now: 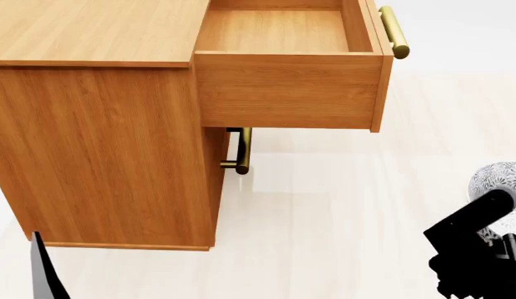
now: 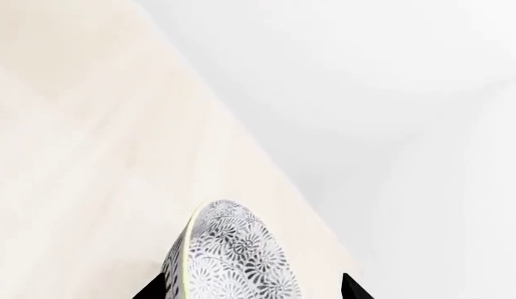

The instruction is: Put the bowl on top of the cabinet.

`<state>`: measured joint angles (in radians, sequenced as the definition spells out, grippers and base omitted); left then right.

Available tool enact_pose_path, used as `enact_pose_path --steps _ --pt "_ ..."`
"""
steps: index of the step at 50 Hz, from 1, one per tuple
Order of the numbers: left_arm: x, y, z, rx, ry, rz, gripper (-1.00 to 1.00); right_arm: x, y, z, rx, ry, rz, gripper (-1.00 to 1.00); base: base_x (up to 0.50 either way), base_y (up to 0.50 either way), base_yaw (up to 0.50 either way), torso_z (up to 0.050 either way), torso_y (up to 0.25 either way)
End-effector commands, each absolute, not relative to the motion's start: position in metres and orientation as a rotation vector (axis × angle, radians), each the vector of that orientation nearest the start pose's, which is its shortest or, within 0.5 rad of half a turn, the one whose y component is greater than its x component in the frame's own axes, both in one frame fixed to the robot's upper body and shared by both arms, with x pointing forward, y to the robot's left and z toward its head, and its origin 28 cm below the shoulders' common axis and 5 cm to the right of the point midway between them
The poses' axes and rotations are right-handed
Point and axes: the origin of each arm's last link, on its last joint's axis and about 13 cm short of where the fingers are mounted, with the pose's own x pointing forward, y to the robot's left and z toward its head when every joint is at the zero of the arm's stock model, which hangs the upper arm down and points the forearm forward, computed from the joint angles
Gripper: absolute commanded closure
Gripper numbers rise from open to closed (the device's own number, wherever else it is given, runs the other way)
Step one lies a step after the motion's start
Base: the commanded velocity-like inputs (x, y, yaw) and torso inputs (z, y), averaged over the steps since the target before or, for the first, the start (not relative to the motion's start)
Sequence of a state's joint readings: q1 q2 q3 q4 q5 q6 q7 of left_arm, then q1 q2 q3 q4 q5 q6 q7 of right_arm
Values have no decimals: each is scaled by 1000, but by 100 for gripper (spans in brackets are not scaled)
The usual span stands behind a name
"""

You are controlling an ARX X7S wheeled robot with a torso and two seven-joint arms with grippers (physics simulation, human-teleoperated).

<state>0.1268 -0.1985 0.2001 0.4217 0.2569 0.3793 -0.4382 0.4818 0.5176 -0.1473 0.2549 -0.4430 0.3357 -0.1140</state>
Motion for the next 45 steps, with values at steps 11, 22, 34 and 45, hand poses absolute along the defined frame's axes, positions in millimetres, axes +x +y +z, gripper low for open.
enact_pose_path --steps 11,22,34,45 --pt "174 196 99 189 -741 131 -100 301 -258 84 -956 257 -125 -100 0 0 0 0 0" --pt "174 197 101 188 -740 136 -100 310 -252 55 -925 278 -113 -100 0 0 0 0 0" --pt "174 197 99 189 -735 134 -100 312 -256 40 -893 309 -140 -100 0 0 0 0 0" --pt "174 197 99 191 -734 134 -100 310 -261 33 -866 330 -164 -100 0 0 0 0 0"
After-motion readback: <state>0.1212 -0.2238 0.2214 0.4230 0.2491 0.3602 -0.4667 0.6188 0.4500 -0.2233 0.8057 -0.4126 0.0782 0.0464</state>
